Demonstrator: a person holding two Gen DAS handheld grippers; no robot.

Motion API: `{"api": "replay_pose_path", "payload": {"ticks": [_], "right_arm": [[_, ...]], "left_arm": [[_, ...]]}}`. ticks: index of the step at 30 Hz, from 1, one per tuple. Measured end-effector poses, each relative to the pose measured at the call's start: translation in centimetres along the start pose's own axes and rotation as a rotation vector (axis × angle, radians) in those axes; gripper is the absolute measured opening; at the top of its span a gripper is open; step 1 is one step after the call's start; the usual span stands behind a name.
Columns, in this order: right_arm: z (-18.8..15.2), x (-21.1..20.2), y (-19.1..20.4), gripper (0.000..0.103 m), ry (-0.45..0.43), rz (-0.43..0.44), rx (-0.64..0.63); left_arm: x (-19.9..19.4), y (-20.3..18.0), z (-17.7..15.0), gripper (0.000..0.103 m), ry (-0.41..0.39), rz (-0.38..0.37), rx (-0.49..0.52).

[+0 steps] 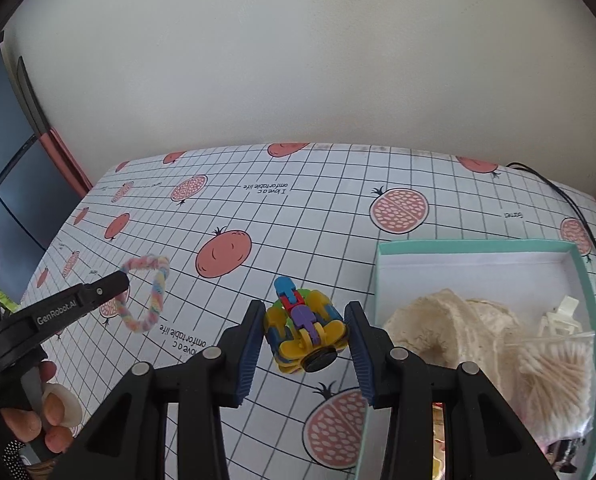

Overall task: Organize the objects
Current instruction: 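Carry the bracelet with the left tool while the right tool carries the hair tie over the tray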

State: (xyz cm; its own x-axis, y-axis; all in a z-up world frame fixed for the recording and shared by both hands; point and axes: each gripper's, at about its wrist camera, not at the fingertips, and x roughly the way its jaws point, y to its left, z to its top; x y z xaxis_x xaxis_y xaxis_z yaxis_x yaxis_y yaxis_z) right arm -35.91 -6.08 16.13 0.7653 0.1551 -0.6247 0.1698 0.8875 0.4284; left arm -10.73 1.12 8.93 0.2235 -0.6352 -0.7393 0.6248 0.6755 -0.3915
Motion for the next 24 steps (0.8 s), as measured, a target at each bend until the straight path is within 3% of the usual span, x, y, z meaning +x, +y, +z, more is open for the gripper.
{"api": "replay_pose_path", "payload": {"ticks": [12,24], "right_arm": [[-0.7,-7.5,-5.1,0.043,-0.022,-0.102,-0.011],[-3.1,-13.6,-9.8,0.043,-0.015,-0.202,-0.007]], "left_arm": [[-4.6,-8.7,-3.2,0.007,0.001,-0.104,0.11],[-8.6,-14.9,-6.8,0.007,0.004,-0.187,0.224]]}}
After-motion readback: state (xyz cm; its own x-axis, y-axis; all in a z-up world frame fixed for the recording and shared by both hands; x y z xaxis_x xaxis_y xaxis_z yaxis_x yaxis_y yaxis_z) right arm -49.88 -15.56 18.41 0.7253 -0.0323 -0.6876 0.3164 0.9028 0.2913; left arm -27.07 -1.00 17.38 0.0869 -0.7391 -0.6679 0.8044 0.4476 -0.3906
